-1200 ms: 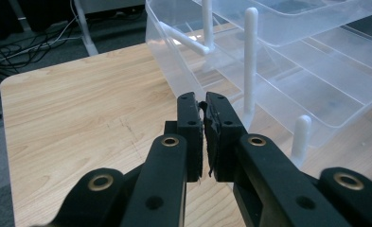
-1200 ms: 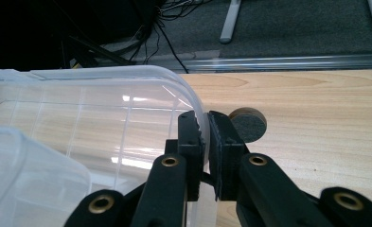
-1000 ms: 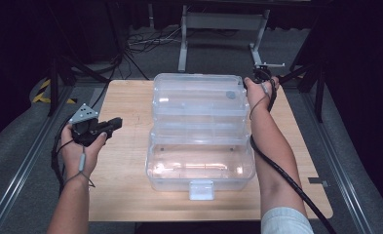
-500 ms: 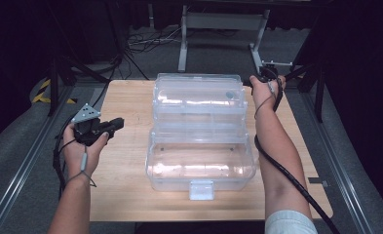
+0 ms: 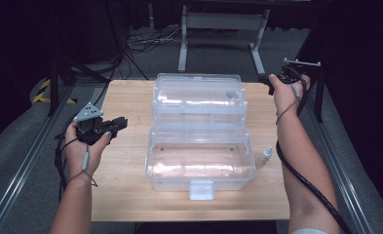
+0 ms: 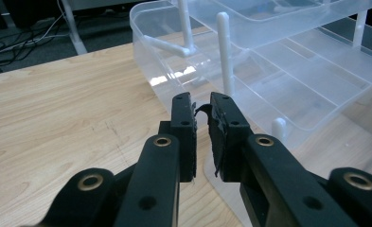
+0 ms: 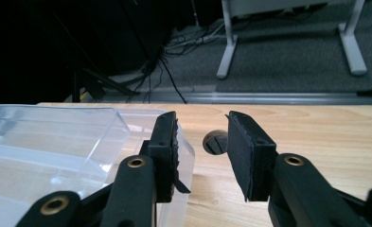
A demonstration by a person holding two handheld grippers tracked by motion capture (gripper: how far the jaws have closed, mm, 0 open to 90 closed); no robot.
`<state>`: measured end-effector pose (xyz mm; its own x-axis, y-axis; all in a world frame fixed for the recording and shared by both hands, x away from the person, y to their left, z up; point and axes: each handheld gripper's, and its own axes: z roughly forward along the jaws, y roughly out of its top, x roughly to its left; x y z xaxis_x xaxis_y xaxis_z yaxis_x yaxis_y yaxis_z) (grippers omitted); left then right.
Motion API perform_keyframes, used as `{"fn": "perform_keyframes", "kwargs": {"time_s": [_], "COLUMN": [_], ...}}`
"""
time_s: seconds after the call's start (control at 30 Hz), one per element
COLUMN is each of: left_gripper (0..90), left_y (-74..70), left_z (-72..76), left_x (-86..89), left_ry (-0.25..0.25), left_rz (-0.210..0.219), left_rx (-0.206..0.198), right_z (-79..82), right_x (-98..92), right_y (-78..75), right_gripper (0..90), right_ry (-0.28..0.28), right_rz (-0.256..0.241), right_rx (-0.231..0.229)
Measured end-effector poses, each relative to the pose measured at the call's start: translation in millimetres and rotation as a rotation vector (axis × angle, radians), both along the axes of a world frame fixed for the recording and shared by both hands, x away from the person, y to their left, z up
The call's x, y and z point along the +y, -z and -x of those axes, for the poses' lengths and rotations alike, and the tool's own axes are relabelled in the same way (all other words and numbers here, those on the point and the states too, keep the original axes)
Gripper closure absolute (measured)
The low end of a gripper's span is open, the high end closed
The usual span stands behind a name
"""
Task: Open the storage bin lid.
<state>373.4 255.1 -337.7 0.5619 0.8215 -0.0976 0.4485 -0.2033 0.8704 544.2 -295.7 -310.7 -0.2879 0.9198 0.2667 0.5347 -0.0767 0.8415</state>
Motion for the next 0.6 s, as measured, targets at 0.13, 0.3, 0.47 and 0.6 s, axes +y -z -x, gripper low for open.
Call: {"fn": "perform_keyframes", "kwargs": {"time_s": [0.13,0.3,0.47,0.6], "left_gripper": [80.6,80.0,79.7,79.6], "left_y": [0.2,-1.1,-1.0,-2.1], "left_z": [0.4,2.3,5.6,7.8], "left_x": [-0.8,0.2,1.1,3.2], "left_ry": [-0.002,-0.007,-0.009,-0.015], "left_rz": [-0.005,-0.005,-0.009,-0.005], "left_rx": [0.001,-0.006,-0.002,-0.006], "right_z": [13.3,32.6,49.2,64.1], "right_x": [-8.4,-15.7,-20.5,-25.7], "right_y": [-8.2,-16.1,-20.4,-21.8], "right_gripper": [63.3,61.3,59.9,58.9], "right_ry": [-0.013,-0.048,-0.079,-0.096], "right_rz": [0.006,0.005,0.008,0.011], "right_rx": [-0.026,-0.052,-0.067,-0.083]}}
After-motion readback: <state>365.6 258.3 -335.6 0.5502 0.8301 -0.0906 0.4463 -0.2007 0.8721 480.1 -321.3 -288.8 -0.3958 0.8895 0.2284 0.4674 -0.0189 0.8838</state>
